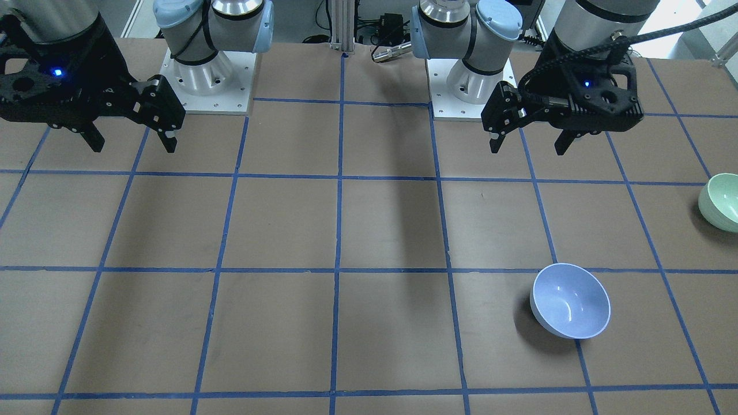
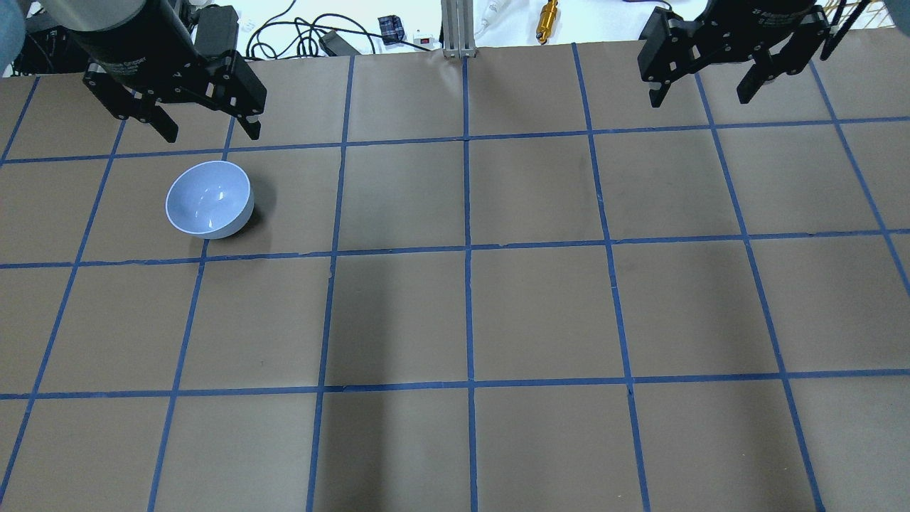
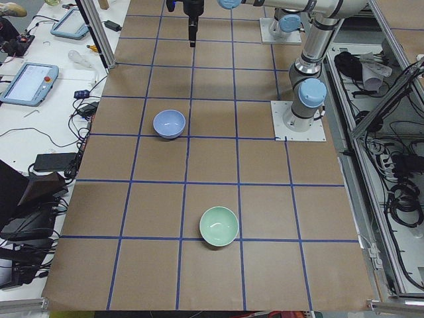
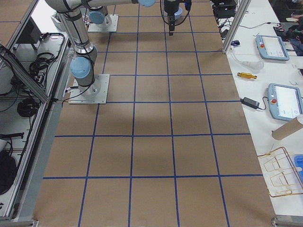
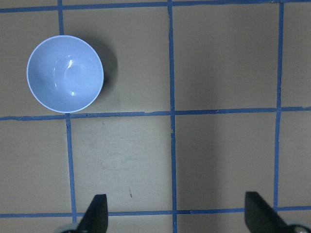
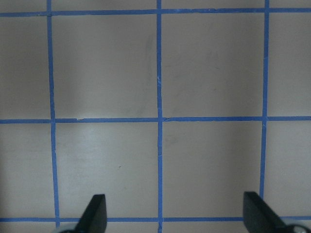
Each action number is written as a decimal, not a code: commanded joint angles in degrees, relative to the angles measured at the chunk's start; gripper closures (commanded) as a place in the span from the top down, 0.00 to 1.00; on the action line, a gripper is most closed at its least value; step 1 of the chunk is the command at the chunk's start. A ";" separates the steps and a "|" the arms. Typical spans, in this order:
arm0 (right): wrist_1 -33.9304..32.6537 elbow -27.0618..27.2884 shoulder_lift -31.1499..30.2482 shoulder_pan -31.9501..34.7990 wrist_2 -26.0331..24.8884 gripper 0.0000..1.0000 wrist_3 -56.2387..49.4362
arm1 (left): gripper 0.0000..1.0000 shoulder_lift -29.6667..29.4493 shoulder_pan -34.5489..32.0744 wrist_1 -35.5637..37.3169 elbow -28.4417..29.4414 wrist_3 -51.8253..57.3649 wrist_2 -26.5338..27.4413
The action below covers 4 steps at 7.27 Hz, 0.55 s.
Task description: Stack green bowl on blue bowl
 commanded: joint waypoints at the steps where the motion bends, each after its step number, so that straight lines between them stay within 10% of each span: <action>1: 0.00 0.00 0.02 0.00 0.00 1.00 0.00 | 1.00 1.09 0.53 -2.96 -0.41 3.76 0.36; 4: 0.00 0.00 0.02 0.00 0.00 1.00 0.00 | 1.00 2.33 10.68 -8.67 -0.50 25.40 1.84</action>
